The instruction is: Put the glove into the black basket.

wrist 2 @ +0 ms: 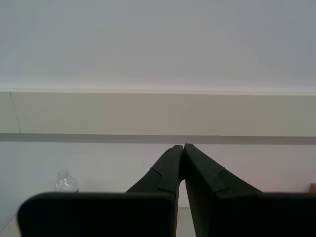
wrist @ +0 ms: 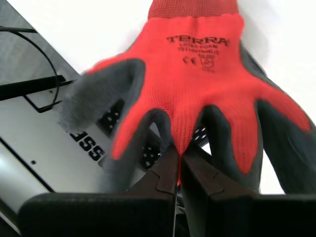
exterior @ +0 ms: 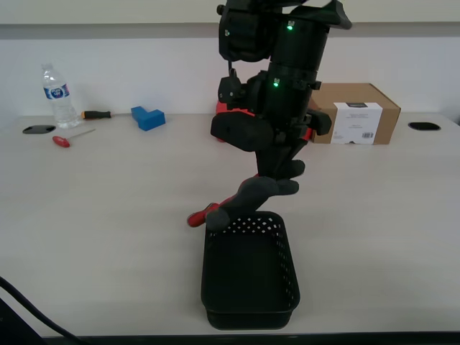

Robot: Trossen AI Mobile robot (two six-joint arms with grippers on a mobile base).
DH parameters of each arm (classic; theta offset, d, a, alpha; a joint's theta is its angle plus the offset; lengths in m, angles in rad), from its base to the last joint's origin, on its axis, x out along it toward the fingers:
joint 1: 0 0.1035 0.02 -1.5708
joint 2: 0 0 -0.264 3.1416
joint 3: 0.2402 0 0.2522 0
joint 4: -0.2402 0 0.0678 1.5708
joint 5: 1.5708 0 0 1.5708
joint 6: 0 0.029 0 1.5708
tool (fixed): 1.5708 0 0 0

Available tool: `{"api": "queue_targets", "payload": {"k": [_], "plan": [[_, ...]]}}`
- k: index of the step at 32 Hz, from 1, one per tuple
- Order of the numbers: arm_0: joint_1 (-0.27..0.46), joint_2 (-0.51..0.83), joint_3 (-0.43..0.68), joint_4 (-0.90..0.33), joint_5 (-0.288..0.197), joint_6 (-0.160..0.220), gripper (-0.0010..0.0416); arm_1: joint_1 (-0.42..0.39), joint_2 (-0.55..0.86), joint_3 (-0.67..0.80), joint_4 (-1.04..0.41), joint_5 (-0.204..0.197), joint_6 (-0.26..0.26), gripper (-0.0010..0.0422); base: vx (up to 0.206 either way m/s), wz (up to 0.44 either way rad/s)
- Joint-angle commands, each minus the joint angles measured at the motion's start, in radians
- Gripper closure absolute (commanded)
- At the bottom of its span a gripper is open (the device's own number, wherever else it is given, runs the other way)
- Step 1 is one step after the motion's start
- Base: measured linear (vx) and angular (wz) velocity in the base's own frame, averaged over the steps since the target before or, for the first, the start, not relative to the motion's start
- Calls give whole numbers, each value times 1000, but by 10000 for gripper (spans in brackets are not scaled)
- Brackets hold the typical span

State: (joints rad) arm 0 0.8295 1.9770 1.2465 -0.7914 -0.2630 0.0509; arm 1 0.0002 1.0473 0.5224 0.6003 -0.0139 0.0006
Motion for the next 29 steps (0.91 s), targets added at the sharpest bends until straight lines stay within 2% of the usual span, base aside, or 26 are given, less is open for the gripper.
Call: {"api": "queue_targets", "payload": {"k": [1, 4, 7, 14, 17, 22, 24, 29], "plan": [[-7, -3, -64, 76, -10, 22, 407, 0, 0, 2, 4, 0, 0, 412, 0, 0], [-20, -3, -97, 151, -5, 29, 407, 0, 0, 1, 4, 0, 0, 412, 0, 0], [-32, 16, -98, 174, -10, 30, 407, 0, 0, 1, 4, 0, 0, 412, 0, 0], [-31, 249, -16, 182, -137, 18, 407, 0, 0, 1, 3, 0, 0, 412, 0, 0], [-30, 295, -4, 184, -151, 17, 407, 0, 0, 1, 3, 0, 0, 412, 0, 0], [-30, 305, -2, 190, -147, 29, 406, 0, 0, 2, 5, 0, 0, 412, 0, 0], [-30, 306, -2, 190, -101, 30, 406, 0, 0, 1, 3, 0, 0, 412, 0, 0], [-30, 305, 12, 195, -105, 40, 406, 0, 0, 1, 3, 0, 0, 412, 0, 0]]}}
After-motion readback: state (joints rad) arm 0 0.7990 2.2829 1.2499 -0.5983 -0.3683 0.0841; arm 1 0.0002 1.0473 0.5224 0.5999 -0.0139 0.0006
